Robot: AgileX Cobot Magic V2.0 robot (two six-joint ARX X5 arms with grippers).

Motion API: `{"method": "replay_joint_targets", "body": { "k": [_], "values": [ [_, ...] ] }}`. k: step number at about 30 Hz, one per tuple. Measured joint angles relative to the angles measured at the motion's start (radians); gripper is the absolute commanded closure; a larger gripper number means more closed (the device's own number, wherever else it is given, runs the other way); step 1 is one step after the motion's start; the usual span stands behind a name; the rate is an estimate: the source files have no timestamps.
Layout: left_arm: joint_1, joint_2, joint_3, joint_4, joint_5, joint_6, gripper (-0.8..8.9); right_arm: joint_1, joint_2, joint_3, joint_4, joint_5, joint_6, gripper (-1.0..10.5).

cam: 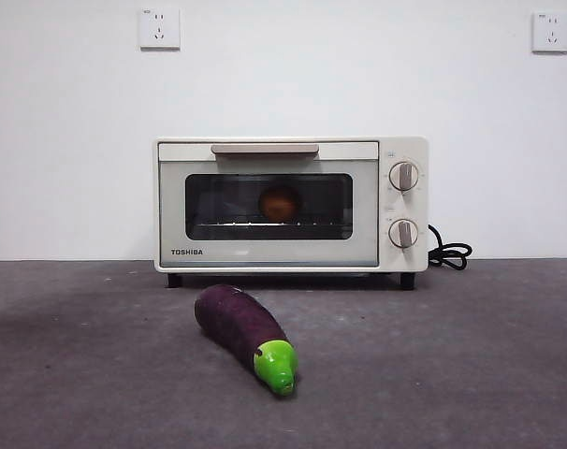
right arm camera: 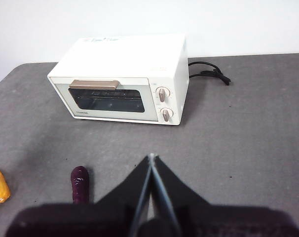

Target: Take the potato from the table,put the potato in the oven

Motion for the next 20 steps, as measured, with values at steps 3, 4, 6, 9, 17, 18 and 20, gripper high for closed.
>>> {"method": "replay_joint_targets", "body": {
  "k": [3, 4, 6, 9, 17, 18, 20],
  "values": [
    [0.0, -0.069, 0.0, -0.045, -0.068, -0.004, 8.18, 0.0, 0.0, 0.0, 0.0, 0.0, 0.0, 9.5],
    [0.0, -0.091, 0.001, -0.052, -0.07, -0.005, 8.18, 0.0, 0.0, 0.0, 0.0, 0.0, 0.0, 9.5],
    [0.0, -0.116, 0.003, -0.056, -0.069, -0.005, 8.18, 0.0, 0.0, 0.0, 0.0, 0.0, 0.0, 9.5],
    [0.0, -0.112, 0.003, -0.058, -0.07, -0.005, 8.18, 0.0, 0.0, 0.0, 0.0, 0.0, 0.0, 9.5],
    [0.0, -0.058, 0.003, -0.058, -0.072, -0.004, 8.18, 0.0, 0.0, 0.0, 0.0, 0.0, 0.0, 9.5],
    [0.0, -0.045, 0.003, -0.058, -0.076, -0.003, 8.18, 0.0, 0.0, 0.0, 0.0, 0.0, 0.0, 9.5],
    [0.0, -0.017, 0.003, -0.055, -0.1, 0.031, 8.18, 0.0, 0.0, 0.0, 0.0, 0.0, 0.0, 9.5]
  ]
}}
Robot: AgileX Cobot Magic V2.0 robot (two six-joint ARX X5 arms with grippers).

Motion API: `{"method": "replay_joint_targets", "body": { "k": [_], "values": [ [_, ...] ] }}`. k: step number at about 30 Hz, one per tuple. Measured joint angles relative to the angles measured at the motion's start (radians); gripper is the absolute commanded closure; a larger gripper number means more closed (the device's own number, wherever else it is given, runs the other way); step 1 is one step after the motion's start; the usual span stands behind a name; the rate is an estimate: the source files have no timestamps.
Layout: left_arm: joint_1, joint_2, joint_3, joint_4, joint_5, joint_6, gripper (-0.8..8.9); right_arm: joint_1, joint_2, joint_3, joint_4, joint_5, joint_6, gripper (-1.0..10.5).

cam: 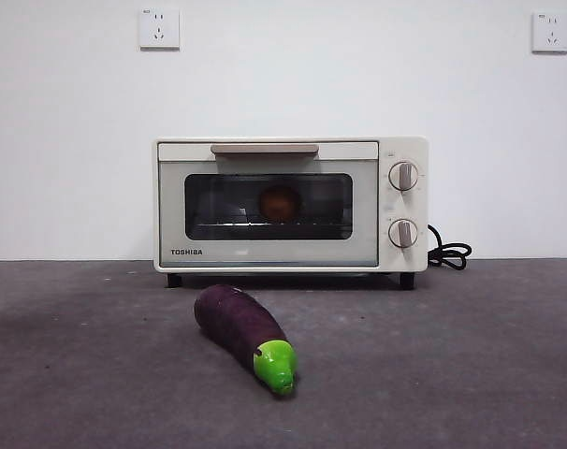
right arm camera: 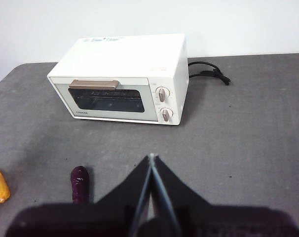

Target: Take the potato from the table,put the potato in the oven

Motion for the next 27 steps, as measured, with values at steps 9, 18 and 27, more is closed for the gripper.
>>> {"method": "replay_joint_targets", "body": {
  "k": [9, 18, 27],
  "values": [
    [0.025, 0.042, -0.077, 0.176, -0.074, 0.311, 8.18, 0.0, 0.0, 0.0, 0.0, 0.0, 0.0, 9.5],
    [0.084, -0.43, -0.82, 0.932, -0.141, 0.357, 8.18, 0.0, 0.0, 0.0, 0.0, 0.0, 0.0, 9.5],
    [0.159, -0.632, -1.136, 0.968, -0.193, 0.303, 8.18, 0.0, 0.0, 0.0, 0.0, 0.0, 0.0, 9.5]
  ]
}}
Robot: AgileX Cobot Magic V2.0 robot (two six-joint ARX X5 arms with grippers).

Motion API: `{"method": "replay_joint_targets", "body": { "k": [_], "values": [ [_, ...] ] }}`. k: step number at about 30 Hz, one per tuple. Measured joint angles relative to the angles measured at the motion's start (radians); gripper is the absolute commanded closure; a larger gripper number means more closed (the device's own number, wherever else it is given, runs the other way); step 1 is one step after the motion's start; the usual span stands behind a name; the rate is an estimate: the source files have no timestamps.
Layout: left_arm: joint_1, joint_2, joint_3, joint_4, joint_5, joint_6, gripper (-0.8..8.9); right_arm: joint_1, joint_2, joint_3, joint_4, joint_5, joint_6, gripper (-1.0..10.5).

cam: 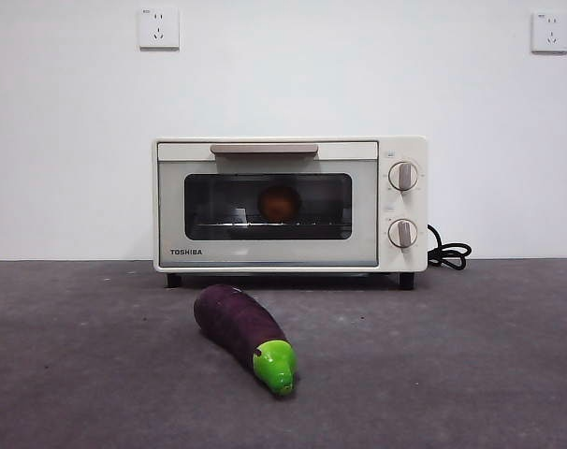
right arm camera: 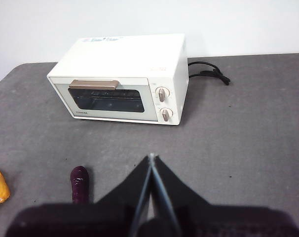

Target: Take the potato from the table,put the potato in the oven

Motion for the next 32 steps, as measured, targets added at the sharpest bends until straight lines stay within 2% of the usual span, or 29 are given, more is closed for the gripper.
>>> {"method": "replay_joint_targets", "body": {
  "k": [8, 17, 32],
  "values": [
    [0.0, -0.026, -0.061, 0.011, -0.004, -0.015, 8.18, 0.0, 0.001, 0.0, 0.0, 0.0, 0.0, 9.5],
    [0.0, -0.11, -0.134, -0.006, -0.146, -0.1, 8.18, 0.0, 0.001, 0.0, 0.0, 0.0, 0.0, 9.5],
    [0.0, -0.108, -0.134, -0.029, -0.145, -0.129, 8.18, 0.0, 0.001, 0.0, 0.0, 0.0, 0.0, 9.5]
  ]
}}
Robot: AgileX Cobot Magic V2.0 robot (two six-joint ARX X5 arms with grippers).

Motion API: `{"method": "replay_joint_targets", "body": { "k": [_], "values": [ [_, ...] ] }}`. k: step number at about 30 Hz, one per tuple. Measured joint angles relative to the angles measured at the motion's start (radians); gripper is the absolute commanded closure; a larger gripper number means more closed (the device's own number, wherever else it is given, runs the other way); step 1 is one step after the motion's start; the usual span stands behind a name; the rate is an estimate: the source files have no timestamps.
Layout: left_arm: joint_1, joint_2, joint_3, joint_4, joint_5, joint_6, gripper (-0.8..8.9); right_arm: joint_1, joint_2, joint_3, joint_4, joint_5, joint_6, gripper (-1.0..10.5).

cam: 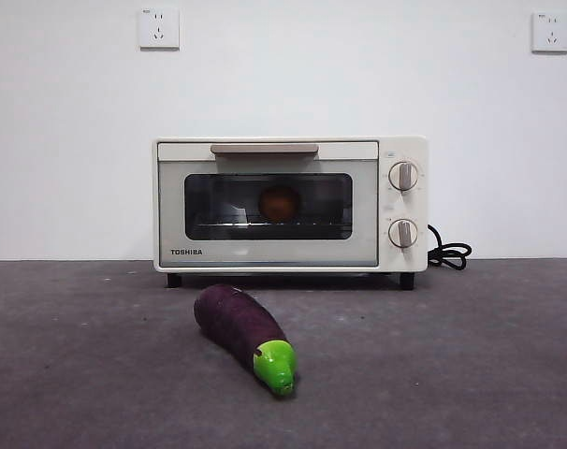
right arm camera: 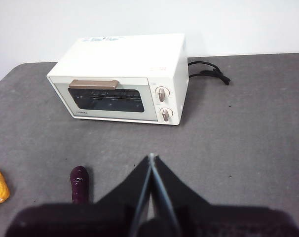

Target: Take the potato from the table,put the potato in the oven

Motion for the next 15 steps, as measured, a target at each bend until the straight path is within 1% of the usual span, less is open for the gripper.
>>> {"method": "replay_joint_targets", "body": {
  "k": [15],
  "values": [
    [0.0, 0.007, 0.0, 0.0, 0.0, 0.0, 8.18, 0.0, 0.0, 0.0, 0.0, 0.0, 0.0, 9.5]
  ]
}}
